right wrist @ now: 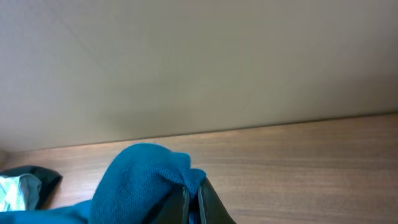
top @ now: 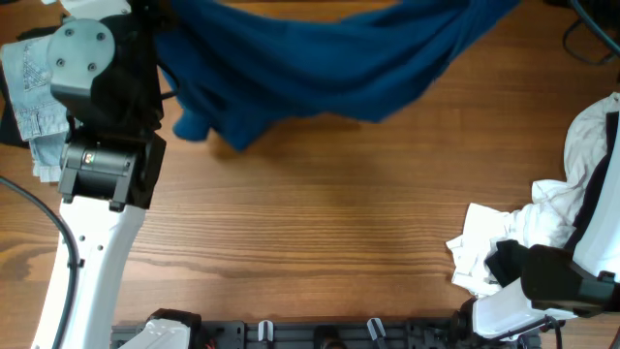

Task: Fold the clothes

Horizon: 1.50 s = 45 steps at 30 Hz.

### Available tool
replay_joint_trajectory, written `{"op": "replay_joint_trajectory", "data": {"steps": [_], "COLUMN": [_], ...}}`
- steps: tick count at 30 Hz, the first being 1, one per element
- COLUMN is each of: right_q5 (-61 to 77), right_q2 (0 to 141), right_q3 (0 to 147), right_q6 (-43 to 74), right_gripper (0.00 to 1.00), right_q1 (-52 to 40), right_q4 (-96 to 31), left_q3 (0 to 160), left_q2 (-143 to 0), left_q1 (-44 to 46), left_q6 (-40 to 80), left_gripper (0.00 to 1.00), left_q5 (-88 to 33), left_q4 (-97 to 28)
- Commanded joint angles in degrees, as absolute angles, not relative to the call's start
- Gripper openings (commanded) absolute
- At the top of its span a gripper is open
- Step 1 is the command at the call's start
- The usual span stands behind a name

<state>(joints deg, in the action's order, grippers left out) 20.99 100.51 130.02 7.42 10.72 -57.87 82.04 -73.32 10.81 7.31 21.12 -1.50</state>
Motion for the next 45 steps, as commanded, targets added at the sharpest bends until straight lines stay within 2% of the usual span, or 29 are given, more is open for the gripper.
{"op": "replay_joint_trajectory", "data": {"steps": [1, 6, 17, 30, 31, 32, 36, 40, 41, 42, 45], "right_q5": [23.05, 22.98, 22.39, 22.61, 22.59, 22.55, 22.52, 21.8, 20.93, 21.08, 22.41], "right_q2": [99.31, 97.8, 98.37, 112.16, 112.57, 112.64, 112.64, 112.68, 112.73, 112.73, 112.73], "right_q3": [131.41, 131.41, 131.31, 131.24, 131.24, 131.24, 131.24, 131.22, 130.96, 130.15, 124.38], "right_q6": [5.87, 4.93, 6.94, 14.85, 15.25, 15.22, 14.98, 11.81, 11.86, 11.11, 8.78], "right_gripper": [0.04, 0.04, 0.04, 0.04, 0.42, 1.0, 0.99, 1.0, 0.93, 0.92, 0.92], "right_q1": [11.14, 10.26, 10.22, 10.2, 10.2, 10.2, 10.2, 8.95, 8.01, 6.57, 1.5], "right_q4": [-57.98, -58.24, -62.43, -62.48, -61.93, -61.82, -63.7, -74.74, -77.91, -81.12, -84.53], "left_q3": [82.96, 82.96, 82.94, 82.85, 82.83, 82.83, 82.83, 82.83, 82.83, 82.83, 82.83], "left_q2": [-71.31, -68.16, -67.83, -71.0, -71.16, -71.5, -72.75, -74.63, -75.0, -75.53, -76.73], "left_q1": [11.7, 14.92, 17.06, 17.04, 17.04, 17.04, 17.04, 17.04, 17.04, 17.04, 17.04], "left_q6": [6.13, 1.65, 1.72, 1.69, 1.69, 1.69, 1.69, 1.72, 1.72, 1.72, 1.72], "left_gripper": [0.04, 0.04, 0.04, 0.04, 0.04, 0.04, 0.04, 0.04, 0.04, 0.04, 0.04], "left_q5": [21.89, 22.13, 22.09, 22.11, 22.11, 22.11, 22.11, 22.09, 22.09, 22.09, 22.09], "left_q4": [-0.67, -0.54, -5.08, -10.59, -10.66, -10.83, -11.51, -11.53, -11.51, -11.44, -11.42]}}
